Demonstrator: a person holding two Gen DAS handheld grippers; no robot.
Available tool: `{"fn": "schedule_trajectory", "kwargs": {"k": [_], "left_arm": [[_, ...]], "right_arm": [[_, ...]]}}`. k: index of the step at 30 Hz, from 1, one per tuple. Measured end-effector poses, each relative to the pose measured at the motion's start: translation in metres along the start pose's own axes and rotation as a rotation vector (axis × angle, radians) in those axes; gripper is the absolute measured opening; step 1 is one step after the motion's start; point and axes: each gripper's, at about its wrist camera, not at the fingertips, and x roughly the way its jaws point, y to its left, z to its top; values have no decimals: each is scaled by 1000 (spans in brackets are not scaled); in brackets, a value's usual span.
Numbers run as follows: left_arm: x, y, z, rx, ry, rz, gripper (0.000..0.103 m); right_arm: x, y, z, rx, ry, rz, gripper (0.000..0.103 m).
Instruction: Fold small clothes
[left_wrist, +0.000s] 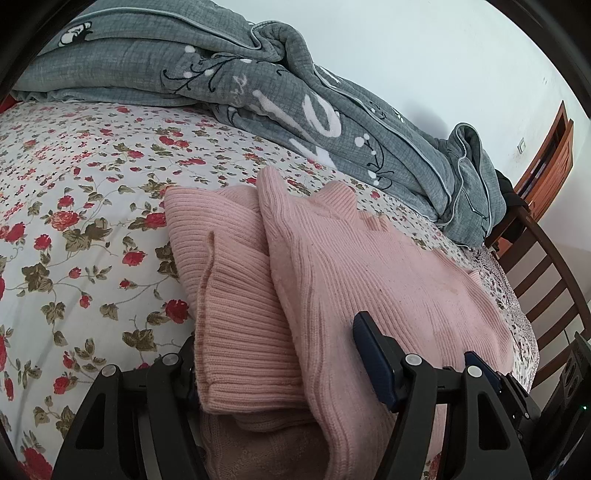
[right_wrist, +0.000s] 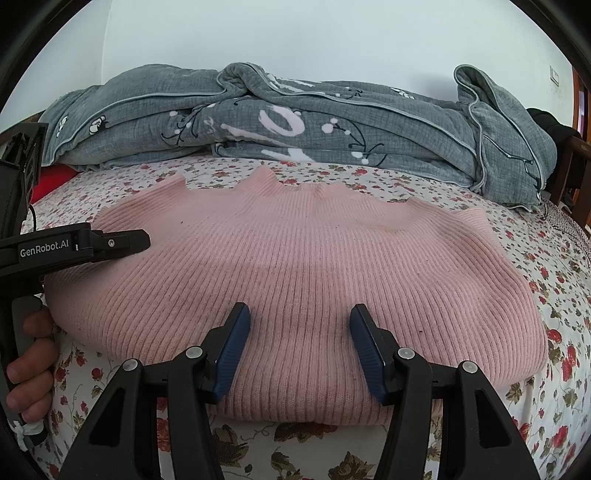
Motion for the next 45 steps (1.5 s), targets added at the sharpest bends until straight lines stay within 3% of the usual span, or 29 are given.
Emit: {"fn": "schedule_trajectory", "kwargs": {"k": [45], "left_arm": [[0,-2,0,2,0,2,67]], "right_arm": [[1,1,-1,0,-2,0,57]]}}
